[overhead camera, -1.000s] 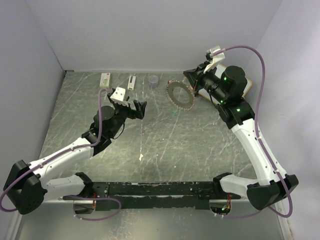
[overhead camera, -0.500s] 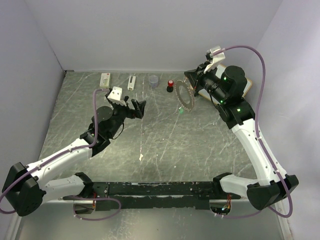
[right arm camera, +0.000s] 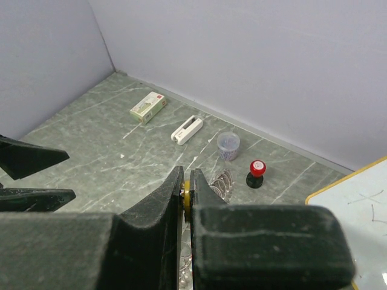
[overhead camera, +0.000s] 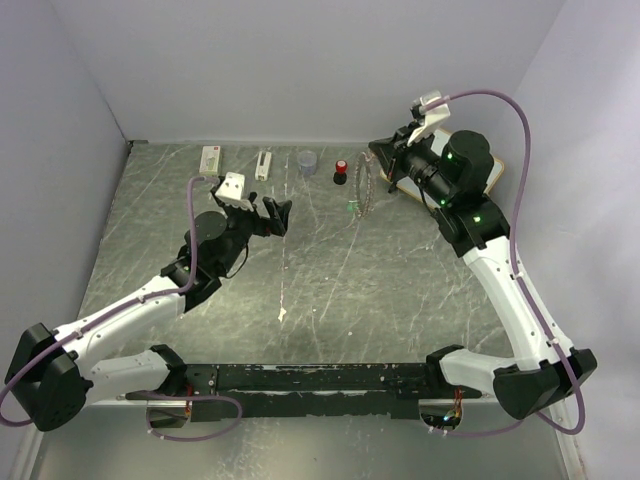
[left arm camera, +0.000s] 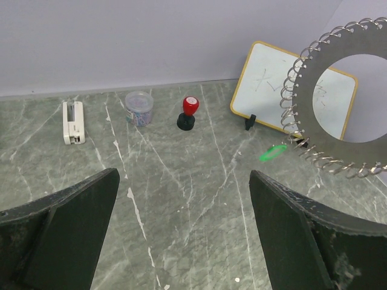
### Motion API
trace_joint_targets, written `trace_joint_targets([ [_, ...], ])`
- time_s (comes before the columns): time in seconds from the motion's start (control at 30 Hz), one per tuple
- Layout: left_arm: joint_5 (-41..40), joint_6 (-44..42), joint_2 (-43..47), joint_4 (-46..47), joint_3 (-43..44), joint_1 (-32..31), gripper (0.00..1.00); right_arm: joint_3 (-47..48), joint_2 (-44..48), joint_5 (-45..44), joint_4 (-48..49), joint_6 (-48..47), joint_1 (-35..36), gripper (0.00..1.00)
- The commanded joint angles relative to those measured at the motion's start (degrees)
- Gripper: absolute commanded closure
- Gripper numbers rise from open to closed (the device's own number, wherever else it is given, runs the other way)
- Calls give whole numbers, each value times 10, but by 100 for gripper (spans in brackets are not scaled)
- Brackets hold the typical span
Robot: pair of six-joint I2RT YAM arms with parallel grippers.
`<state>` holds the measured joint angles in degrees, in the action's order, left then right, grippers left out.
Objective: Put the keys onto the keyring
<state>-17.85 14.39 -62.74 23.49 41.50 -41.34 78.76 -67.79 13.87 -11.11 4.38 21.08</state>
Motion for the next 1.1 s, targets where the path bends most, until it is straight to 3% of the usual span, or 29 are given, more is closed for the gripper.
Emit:
trace_joint_targets([
  [0.0, -12, -9, -3, -4, 26, -1, 0, 23, -16, -2, 9, -4, 2, 100],
  [0.73, -43, -29, 10, -28, 29, 0, 0, -57, -122, 27, 88, 44, 9, 100],
  [1.07, -57, -37, 21, -40, 26, -1, 0, -9, -203, 48, 147, 57, 86, 100],
])
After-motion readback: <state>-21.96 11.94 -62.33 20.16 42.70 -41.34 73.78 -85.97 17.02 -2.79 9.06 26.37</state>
